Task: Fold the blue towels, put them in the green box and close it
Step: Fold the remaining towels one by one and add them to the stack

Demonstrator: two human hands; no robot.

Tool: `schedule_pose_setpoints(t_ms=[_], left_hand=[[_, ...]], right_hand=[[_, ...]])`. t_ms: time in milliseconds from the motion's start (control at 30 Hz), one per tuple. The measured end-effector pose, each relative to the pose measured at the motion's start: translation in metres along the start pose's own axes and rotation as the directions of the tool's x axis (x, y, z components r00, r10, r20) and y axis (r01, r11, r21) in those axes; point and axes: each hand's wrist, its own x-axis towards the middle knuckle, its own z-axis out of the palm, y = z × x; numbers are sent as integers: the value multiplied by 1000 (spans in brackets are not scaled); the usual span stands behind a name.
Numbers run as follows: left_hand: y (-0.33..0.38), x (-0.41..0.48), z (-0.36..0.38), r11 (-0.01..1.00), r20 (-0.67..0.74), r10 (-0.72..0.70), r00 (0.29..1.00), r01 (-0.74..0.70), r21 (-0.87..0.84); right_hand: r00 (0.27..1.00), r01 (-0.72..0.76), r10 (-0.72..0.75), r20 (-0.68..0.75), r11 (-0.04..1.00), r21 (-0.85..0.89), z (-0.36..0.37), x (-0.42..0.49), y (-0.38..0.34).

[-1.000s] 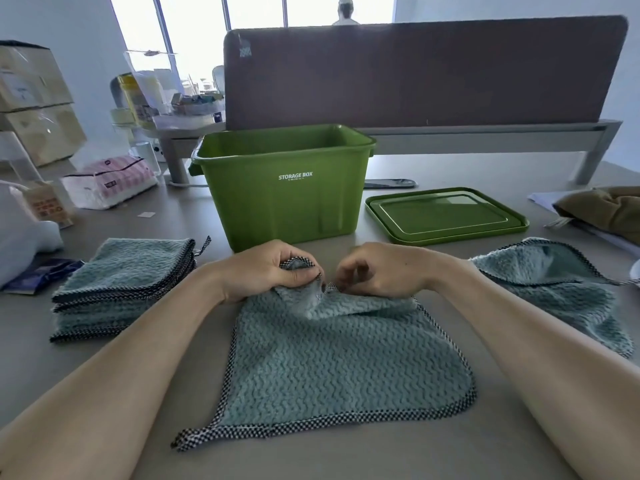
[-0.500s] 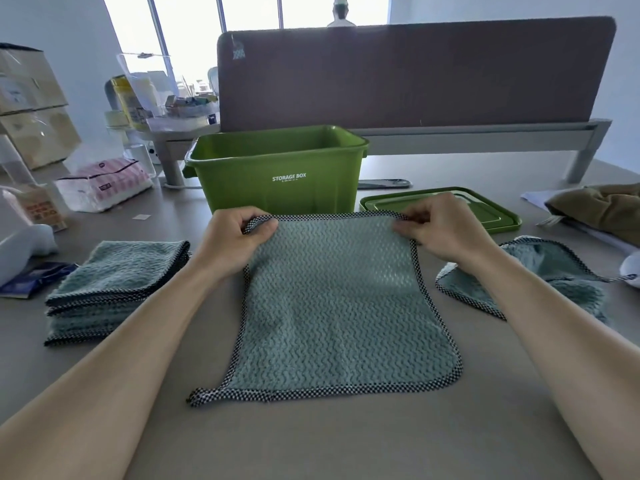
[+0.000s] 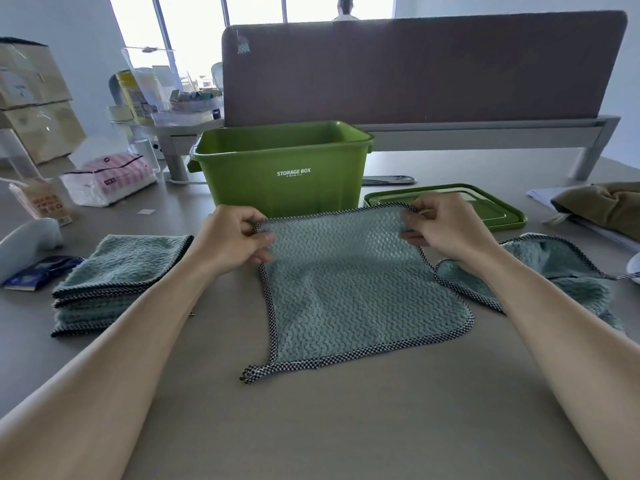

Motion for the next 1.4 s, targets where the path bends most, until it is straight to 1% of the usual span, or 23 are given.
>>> schedule_pose_setpoints(t_ms=[100,133,167,200,300,400,433,567,667,767,900,967,1067,1167,1300,1400], left_hand=[[12,-5,1,980,-13,-72,997,69,-185],[14,-6,2,969,7,-102,995,101,-225],[13,-6,3,966,22,-117,993,119,-228],[12,-5,4,976,21,-100,995,102,-191],[4,-4,1,996,-58,14,998,-19,-93],[1,-6,-6,998,-146,66,987,-69,-13],[1,-6,-7,997,-148,82,986,-83,-1],[5,-11,-8,991,-80,136,987,-136,2],[-1,-12,-14,984,-90,165,982,-157,88],[-1,-17,-20,973,-89,192,977,-178,148],[3,-29,-29,964,-28,232,972,-226,142],[2,-36,-35,963,57,226,973,-231,139],[-1,-47,-40,964,160,216,963,-237,124],[-4,-53,-45,955,223,220,950,-256,148],[-6,-59,-48,932,282,215,935,-282,227],[-4,-63,-48,917,304,221,927,-304,258]], right_hand=[[1000,12,-12,8,1000,0,0,-1,-1],[1000,17,-17,10,1000,10,0,-2,-2],[1000,20,-20,14,1000,16,1,-2,-2],[999,21,-22,23,1000,14,2,-3,-3],[998,26,-28,64,999,24,4,-4,-4],[994,57,-59,88,998,20,5,-2,-5],[993,71,-72,97,997,7,5,-1,-5],[983,138,-126,137,987,-83,5,-2,-3],[974,166,-150,168,983,-85,2,-4,-1],[962,174,-148,229,980,-96,-5,-9,-6],[929,217,-167,330,968,-123,-17,-23,-16],[898,250,-172,406,957,-147,-22,-31,-21],[842,254,-159,515,960,-119,-26,-38,-21],[814,256,-156,560,961,-105,-25,-41,-17],[785,324,-162,598,930,-174,-24,-42,-17],[765,341,-152,626,920,-193,-26,-44,-19]])
